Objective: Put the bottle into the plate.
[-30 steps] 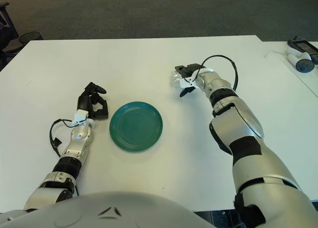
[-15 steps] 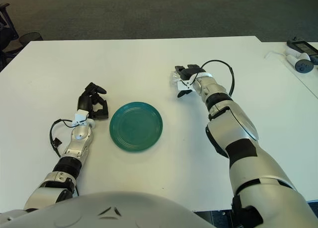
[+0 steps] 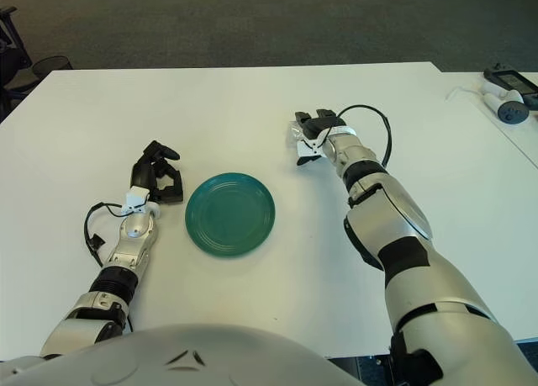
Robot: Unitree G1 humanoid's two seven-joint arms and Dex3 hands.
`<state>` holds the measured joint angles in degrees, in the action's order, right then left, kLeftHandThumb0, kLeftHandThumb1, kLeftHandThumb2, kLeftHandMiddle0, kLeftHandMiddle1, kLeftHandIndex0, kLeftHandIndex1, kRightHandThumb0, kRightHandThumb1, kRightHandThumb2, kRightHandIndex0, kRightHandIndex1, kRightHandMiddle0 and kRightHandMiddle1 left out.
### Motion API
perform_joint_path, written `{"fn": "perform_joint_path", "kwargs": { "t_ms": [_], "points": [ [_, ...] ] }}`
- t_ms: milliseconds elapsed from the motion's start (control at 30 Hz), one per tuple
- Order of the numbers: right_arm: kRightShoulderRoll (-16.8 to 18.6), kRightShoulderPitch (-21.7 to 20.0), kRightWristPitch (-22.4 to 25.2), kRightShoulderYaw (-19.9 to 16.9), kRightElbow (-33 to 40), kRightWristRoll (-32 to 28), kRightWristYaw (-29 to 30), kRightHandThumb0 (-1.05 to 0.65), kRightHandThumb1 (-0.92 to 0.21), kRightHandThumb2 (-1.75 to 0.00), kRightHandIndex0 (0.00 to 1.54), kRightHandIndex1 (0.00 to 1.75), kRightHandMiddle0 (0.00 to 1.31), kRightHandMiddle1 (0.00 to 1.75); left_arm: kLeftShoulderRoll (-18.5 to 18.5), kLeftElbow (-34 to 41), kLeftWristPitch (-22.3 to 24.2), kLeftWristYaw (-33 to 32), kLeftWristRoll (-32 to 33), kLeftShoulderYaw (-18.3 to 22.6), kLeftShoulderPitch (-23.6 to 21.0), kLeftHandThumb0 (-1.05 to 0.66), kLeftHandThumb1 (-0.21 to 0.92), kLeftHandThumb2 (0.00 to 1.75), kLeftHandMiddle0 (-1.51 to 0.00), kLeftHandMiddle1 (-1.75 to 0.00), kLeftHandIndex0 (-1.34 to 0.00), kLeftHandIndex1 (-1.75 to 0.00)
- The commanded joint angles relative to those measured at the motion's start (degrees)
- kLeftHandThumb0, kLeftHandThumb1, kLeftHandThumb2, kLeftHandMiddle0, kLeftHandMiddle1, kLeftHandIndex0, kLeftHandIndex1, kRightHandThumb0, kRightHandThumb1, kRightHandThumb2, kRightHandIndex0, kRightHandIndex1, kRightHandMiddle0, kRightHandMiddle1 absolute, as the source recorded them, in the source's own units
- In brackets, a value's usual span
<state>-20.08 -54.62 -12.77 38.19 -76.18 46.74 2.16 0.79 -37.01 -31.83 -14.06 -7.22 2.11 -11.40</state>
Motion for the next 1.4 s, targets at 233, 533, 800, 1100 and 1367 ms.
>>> {"fn": "perform_joint_path", "kwargs": {
  "t_ms": [233, 533, 800, 1100, 1367],
  "points": [
    [1.71, 6.5, 0.46, -0.18, -2.52, -0.96, -3.71, -0.66, -0.8, -0.01, 0.34, 0.84, 0.07, 1.23, 0.53, -2.81, 0.11, -1.04, -0.99, 0.06, 1.68, 0.0, 0.03, 1.64, -0.83, -1.7, -0.61, -1.75],
    [2.19, 7.4, 1.09, -2.09, -2.25, -3.15, -3.55, -0.43, -0.79, -0.03, 0.5, 1.71, 0.35, 1.73, 0.38, -2.55, 0.8, -1.71, -1.25, -0.04, 1.56, 0.0, -0.01, 1.68, -0.87, -1.69, -0.64, -1.75],
    [2.62, 7.88, 0.99, -2.58, -1.9, -3.33, -1.37, 0.43, -0.32, -1.26, 0.61, 1.74, 0.6, 1.75, 0.21, -2.49, 0.91, -0.8, -0.23, 0.08, 1.5, 0.0, 0.02, 1.63, -0.85, -1.67, -0.61, -1.75],
    [2.58, 7.75, 0.34, -2.66, -1.63, -3.42, -0.44, 0.47, -0.29, -1.34, 0.62, 1.75, 0.69, 1.75, 0.25, -3.49, 0.26, -0.97, -0.22, 0.05, 0.85, 0.0, 0.03, 1.64, -0.84, -1.69, -0.61, -1.75],
    [2.67, 7.67, 0.12, -2.82, -1.44, -3.47, 0.52, 0.47, -0.29, -1.35, 0.63, 1.75, 0.71, 1.75, -0.13, -3.85, 0.25, 0.92, 1.63, 0.54, 0.56, 0.0, 0.05, 1.6, -0.82, -1.69, -0.59, -1.75]
  ]
}}
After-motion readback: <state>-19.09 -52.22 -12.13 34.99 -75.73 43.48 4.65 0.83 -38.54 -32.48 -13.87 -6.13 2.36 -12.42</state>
